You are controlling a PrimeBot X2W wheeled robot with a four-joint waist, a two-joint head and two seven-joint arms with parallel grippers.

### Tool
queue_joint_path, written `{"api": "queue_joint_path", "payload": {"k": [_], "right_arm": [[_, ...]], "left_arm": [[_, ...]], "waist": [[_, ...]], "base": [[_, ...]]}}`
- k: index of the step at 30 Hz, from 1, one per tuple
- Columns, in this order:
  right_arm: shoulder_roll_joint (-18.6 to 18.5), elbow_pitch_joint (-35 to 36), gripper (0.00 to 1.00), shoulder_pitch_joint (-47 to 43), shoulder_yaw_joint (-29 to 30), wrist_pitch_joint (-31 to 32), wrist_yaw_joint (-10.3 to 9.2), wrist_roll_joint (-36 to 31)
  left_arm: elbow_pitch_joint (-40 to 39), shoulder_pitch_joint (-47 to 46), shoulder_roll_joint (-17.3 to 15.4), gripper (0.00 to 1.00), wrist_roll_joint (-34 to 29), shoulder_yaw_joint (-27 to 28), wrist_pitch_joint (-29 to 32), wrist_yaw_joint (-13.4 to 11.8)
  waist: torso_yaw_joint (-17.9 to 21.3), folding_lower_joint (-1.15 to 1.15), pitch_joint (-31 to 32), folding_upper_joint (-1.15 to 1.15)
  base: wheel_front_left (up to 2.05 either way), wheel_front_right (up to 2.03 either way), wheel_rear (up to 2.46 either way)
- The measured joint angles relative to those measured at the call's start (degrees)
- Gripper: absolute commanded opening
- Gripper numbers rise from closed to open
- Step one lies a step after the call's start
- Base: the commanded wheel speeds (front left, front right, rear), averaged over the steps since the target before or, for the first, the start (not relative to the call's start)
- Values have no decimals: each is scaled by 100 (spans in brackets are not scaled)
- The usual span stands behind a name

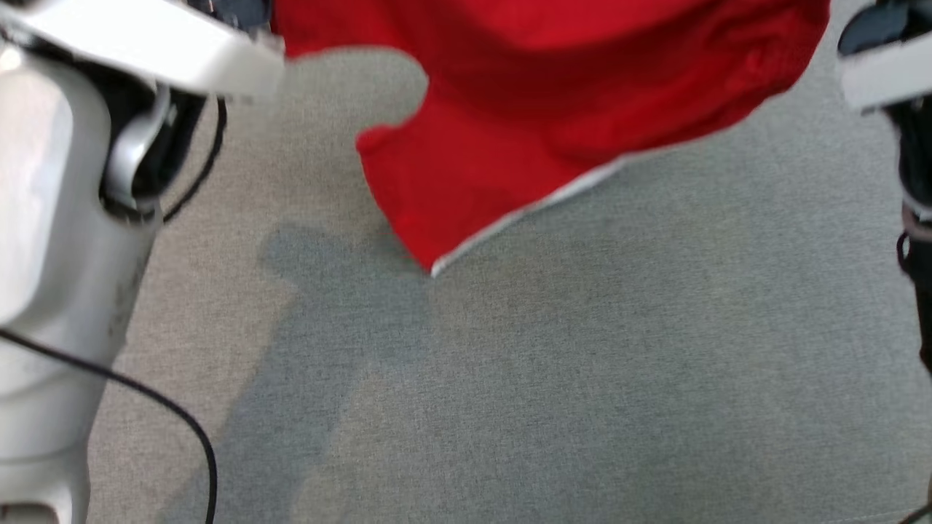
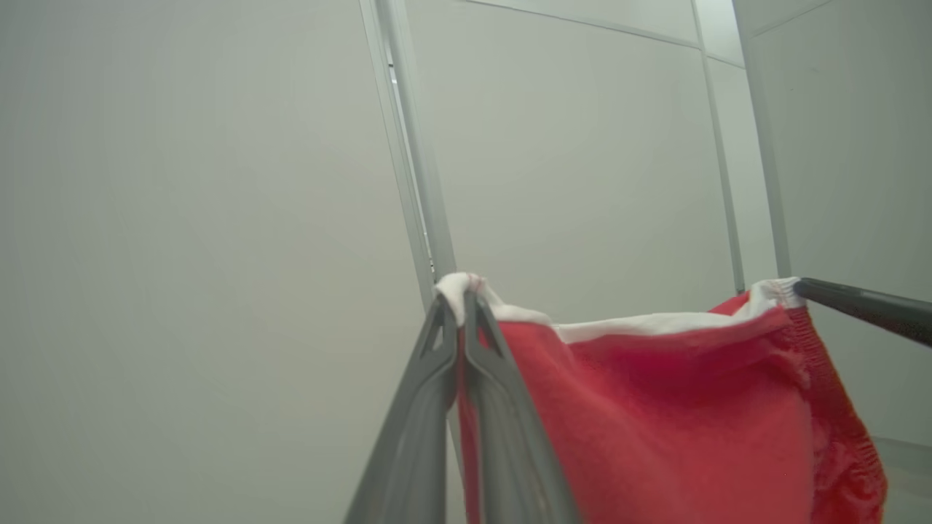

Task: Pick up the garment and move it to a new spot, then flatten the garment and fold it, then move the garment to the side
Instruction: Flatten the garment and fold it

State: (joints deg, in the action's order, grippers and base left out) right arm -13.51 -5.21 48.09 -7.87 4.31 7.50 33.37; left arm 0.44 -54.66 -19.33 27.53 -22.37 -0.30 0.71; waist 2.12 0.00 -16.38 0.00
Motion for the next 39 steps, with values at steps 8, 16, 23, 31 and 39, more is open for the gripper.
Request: {"api": "queue_joint_path", "payload": {"k": [8,16,23,31,39], "right_arm": [[76,-1661,0,1765,-389,-955,0,123],[595,-4265,0,3107,-845,-1610,0,339],[561,-4767,0,2968,-1513,-1747,0,670],[300,-4367,0,1562,-2304,-1857,0,1426],[-143,-3295,0,-321,-2493,-1925,0,1939]], "left_arm": [[1926,-1569,408,0,-48,78,-740,274],[4298,-2558,800,0,-218,-102,-1381,506],[4792,-2209,1039,0,-45,5,-1461,617],[4074,-340,1252,0,-56,468,-1470,654],[3111,1582,1361,0,-343,583,-1470,665]], "waist": [[-110,0,-532,0],[-237,0,-811,0],[-323,0,-991,0],[-360,0,-941,0],[-389,0,-610,0]], "base": [[0,0,0],[0,0,0],[0,0,0],[0,0,0],[0,0,0]]}}
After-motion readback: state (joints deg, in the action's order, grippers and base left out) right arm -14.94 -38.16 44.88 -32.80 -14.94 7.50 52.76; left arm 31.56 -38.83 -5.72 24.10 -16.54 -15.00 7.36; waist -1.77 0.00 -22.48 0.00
